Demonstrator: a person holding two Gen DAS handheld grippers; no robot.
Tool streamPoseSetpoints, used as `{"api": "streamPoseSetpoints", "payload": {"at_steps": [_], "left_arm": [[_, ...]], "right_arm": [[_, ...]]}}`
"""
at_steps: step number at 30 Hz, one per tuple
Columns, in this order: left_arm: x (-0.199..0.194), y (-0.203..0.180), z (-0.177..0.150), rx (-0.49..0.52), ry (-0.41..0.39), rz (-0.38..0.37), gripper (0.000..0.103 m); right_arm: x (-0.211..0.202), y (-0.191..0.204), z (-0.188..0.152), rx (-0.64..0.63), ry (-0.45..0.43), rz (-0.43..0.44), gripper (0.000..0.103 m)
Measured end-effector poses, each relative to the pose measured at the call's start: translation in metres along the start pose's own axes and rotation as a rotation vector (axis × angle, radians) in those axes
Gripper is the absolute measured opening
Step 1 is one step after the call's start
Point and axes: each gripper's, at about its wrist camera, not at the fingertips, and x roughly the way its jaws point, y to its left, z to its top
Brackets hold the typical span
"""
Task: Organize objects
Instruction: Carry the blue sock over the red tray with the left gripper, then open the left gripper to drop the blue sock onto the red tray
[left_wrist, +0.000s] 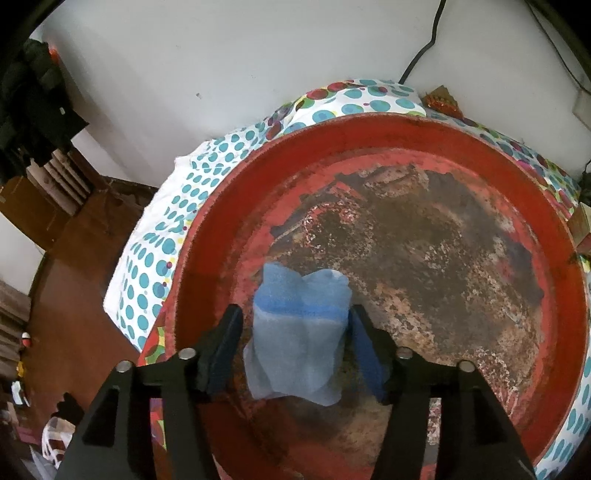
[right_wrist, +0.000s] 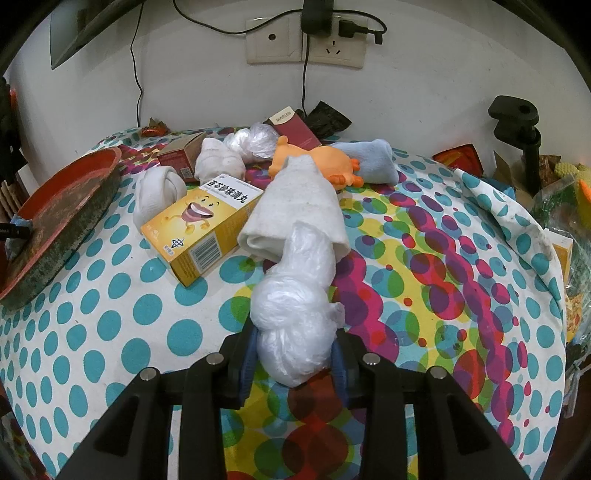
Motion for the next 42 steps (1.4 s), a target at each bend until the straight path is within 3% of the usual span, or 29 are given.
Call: {"api": "streamPoseSetpoints", "payload": {"at_steps": [10,14,27,42], "left_arm": [[-0.028,-0.009,-0.013,0.005,-0.049,-0.040,0.066],[-0.048,-0.018,-0.024,0.003,-0.092,-0.076,0.078],[-0.079,-0.050,-0.056,0.074,-0.182,-0.084,0.088],[-0.071,-0.054,-0.064,0.065,-0.182,-0.148,0.089]], "right_arm": [[0.000,0.000,0.000,-0.001,0.000,-0.001,0.035],[0.000,-0.001,0.000,-0.004,0.000,-0.002,0.035],[-0.001,0.001,0.001,-0.026,-0.002,-0.031,0.034],[-0.007,-0.003,0.000,0.013,-0.031,-0.066,0.034]]}}
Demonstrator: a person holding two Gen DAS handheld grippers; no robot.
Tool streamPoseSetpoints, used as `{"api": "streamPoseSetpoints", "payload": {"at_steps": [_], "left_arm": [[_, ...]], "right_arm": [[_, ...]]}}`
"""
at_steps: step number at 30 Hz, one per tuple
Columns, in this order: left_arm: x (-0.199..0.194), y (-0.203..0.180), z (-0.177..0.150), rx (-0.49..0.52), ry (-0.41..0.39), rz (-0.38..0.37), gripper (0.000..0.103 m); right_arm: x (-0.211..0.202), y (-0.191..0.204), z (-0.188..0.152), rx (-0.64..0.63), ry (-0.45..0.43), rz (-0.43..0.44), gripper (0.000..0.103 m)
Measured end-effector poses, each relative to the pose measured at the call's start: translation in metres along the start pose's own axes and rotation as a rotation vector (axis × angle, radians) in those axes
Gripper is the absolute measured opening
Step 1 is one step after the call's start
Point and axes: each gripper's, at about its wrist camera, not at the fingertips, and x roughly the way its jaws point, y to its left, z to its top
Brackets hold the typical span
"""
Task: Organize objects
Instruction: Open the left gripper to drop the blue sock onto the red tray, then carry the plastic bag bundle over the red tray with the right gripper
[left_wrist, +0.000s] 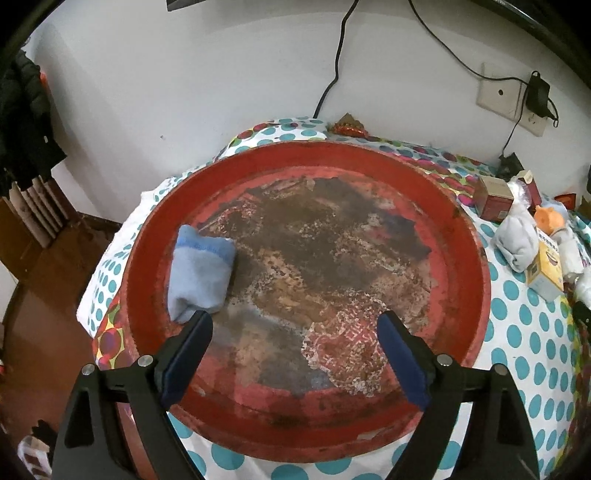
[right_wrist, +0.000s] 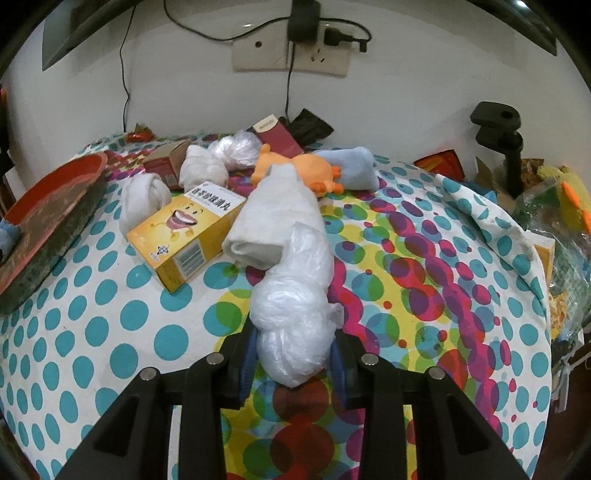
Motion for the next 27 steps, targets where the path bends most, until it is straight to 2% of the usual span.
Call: {"api": "streamPoseSetpoints", "payload": {"at_steps": [4,9,14,21,27], "left_arm": [[0.002,-0.004,-0.001,0.027,0.002,-0.003,0.089],[0.006,-0.002,-0.001,0.012,0.018,-0.024,0.089],[0.005,0.000,-0.001,0.012,0.014,-0.009,0.089],[0.005,0.005,-0.002,-0.001,0.010,-0.006,0.089],[0.007,0.009,-0.002,-0.007,0.012,0.006,0.089]], "right_arm": [[-0.001,-0.004,0.000,0.011,0.000,-0.009,0.034],[-0.015,-0.003,0.005,0.025,-0.016,0.000,0.034],[-0.034,0.006,0.010,0.007,-0.040,0.021,0.034],[-0.054,0.031,0.018,-0.008,-0.068,0.088,0.034],[-0.057,0.068,0.031,-0.055,-0.077,0.149,0.034]]}}
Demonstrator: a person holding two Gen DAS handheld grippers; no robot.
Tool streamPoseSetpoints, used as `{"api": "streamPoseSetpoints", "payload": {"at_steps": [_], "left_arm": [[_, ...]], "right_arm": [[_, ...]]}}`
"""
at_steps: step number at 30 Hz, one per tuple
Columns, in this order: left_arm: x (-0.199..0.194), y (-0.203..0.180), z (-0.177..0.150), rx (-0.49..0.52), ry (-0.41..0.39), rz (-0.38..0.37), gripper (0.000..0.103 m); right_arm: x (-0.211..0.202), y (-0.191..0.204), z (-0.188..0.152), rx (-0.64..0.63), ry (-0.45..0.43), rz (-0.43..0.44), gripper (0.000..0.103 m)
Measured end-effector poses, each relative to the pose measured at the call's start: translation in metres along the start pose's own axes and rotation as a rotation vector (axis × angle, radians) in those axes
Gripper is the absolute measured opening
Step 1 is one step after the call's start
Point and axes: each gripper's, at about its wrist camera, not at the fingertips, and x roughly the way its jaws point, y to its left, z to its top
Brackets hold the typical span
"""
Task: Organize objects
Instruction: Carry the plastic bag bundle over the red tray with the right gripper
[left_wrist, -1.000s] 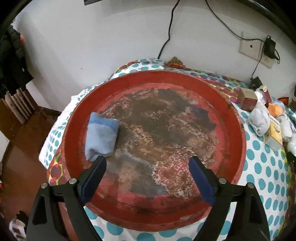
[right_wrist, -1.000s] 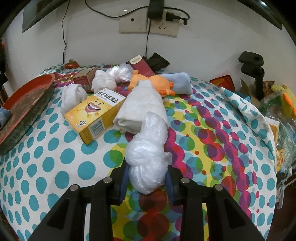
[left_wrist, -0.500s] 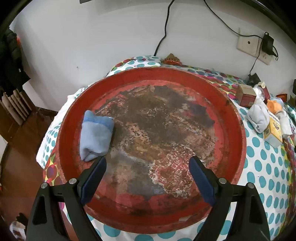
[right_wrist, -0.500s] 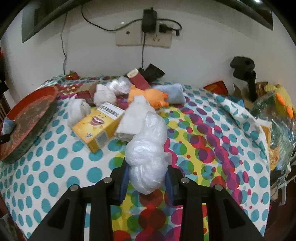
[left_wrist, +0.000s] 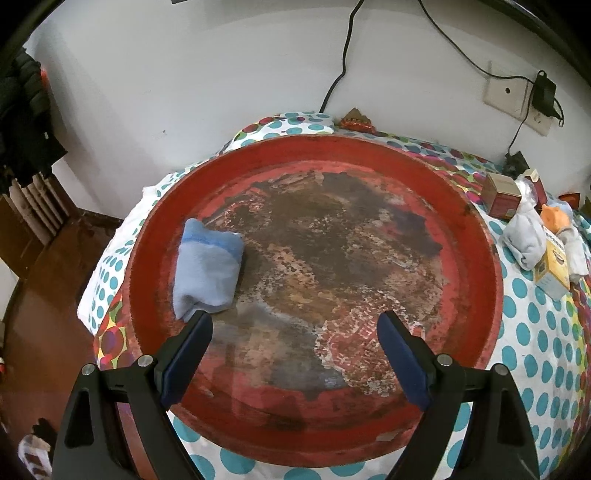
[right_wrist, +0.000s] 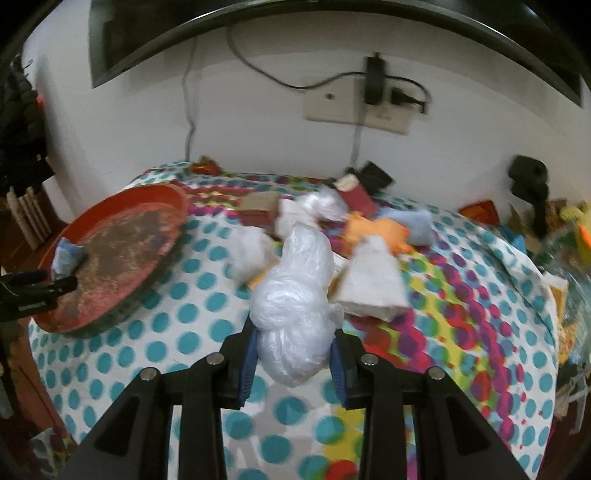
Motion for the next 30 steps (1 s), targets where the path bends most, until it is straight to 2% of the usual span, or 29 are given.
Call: {"api": "streamPoseSetpoints", "payload": {"at_steps": [12,19,22,30], "left_arm": [[0.003,0.018,0.002,-0.040,-0.002,0.003,0.089],[0.004,0.029,0.002,-0.057,0.004,0.014,0.089],[0.005,0.036,0.001,-0.075,0.005,0.013,0.089],[0.011,0.045,0.000,-0.090,0.014,0.023,0.089]], "right_arm": [[0.026,0.093,0.035,-0.139,0.004,0.122,0.034],[0.055,0.135,0.051,-0.192,0.053,0.189,0.034],[0.070,0.154,0.055,-0.238,0.073,0.184,0.034],[0.103,0.180,0.076,-0.264,0.094,0.178,0.034]]}}
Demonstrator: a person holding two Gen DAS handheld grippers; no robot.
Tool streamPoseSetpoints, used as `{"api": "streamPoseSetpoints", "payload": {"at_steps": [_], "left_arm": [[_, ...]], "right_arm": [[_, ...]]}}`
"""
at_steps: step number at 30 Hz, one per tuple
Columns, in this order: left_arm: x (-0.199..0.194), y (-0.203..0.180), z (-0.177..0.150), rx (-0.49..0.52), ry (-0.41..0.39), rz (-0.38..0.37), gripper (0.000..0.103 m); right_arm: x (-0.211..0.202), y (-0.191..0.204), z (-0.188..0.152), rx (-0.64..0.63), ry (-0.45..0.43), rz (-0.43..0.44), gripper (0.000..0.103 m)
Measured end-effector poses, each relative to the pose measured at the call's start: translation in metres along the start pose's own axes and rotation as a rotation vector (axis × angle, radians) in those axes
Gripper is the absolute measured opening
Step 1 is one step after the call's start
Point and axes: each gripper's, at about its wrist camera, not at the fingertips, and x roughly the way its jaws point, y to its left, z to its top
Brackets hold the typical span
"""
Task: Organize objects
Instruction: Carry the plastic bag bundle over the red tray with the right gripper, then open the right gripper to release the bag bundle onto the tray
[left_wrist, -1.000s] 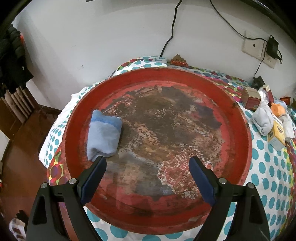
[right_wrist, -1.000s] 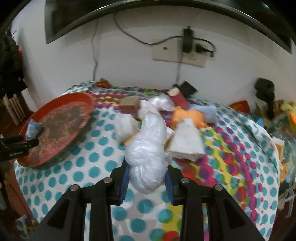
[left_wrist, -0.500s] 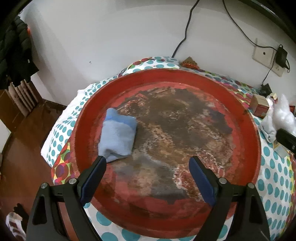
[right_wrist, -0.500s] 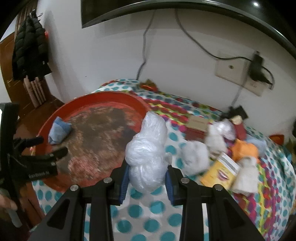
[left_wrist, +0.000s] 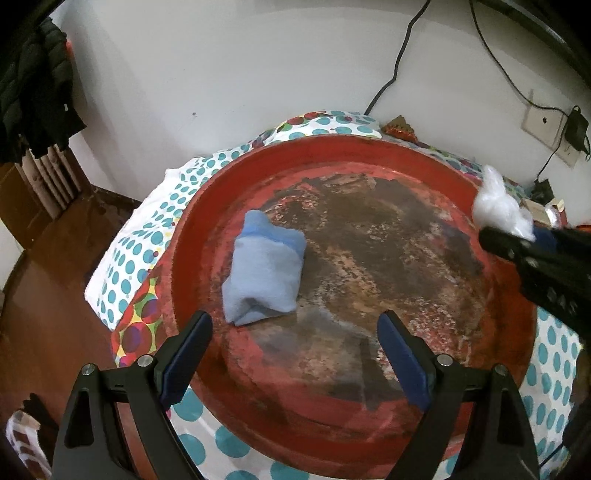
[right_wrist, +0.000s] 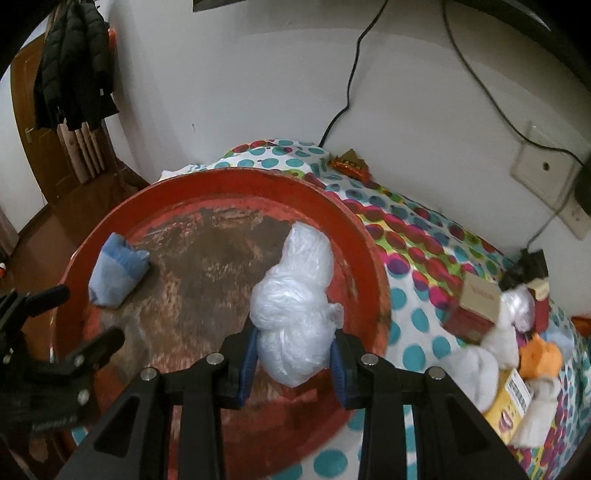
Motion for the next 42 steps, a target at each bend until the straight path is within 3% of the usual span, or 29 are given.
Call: {"api": "streamPoseSetpoints", "payload": {"at_steps": [12,22,23,25,27,36,42], "left_arm": [[0.008,0.006,-0.002,0.004,0.016,0.026,0.089],[0.010,0.007,-0.001,-0.006,0.023,-0.011,0.089],[0.010,0.006,-0.001,-0.006,0.023,-0.014,0.089],[0.010,0.005,-0.001,0.000,0.021,-0.009,0.089],[0.010,0.003,-0.001,0.008,0.023,-0.002,0.089],[0.007,-0.002,-0.002,0.024,0.013,-0.011,0.089],[0.005,-0.008,-0.003,0.054,0.006,0.003,0.089]], "right_arm": [[0.052,0.010,0.036,-0.050,0.067,-0.021,0.034],[0.067,0.008,0.038,-0.053,0.101,-0.017,0.038],[0.067,0.008,0.038,-0.053,0.098,-0.011,0.039],[0.066,0.007,0.038,-0.047,0.101,-0.007,0.056],[0.063,0.006,0.038,-0.039,0.094,-0.002,0.062],[0.024,0.003,0.034,-0.016,0.037,0.017,0.062],[-0.018,-0.015,0.008,0.010,-0.009,0.008,0.062]]}}
